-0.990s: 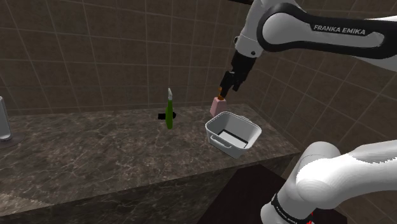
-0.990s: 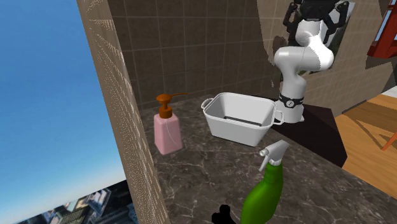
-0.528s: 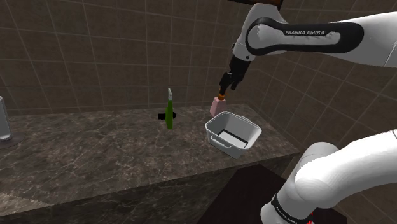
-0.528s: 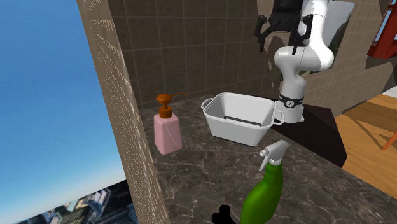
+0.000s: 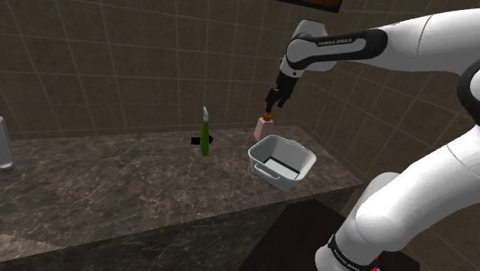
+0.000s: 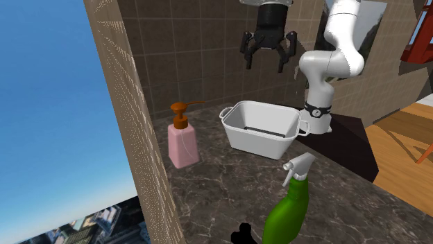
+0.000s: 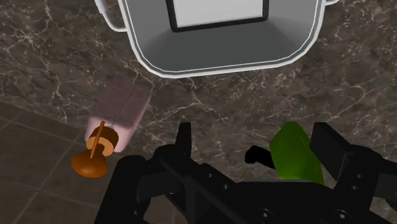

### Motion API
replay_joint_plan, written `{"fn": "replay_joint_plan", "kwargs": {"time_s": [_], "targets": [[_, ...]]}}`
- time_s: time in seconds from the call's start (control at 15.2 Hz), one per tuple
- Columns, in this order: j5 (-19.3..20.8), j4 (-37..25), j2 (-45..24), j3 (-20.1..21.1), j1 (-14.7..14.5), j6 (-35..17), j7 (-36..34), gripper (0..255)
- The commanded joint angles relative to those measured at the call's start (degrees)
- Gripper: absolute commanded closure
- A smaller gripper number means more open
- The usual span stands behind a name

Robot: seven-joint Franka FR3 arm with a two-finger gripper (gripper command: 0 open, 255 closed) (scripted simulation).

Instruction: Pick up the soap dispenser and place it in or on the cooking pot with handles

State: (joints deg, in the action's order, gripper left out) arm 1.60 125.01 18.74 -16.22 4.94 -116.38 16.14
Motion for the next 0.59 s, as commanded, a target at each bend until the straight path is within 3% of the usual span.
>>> {"fn": "replay_joint_plan", "kwargs": {"time_s": [0.0, 0.53], "targets": [[-1.0, -1.7, -3.2, -1.8, 0.3, -1.5, 2.2, 0], [-9.3, -13.2, -19.3, -8.0, 2.3, -4.2, 13.1, 0]]}}
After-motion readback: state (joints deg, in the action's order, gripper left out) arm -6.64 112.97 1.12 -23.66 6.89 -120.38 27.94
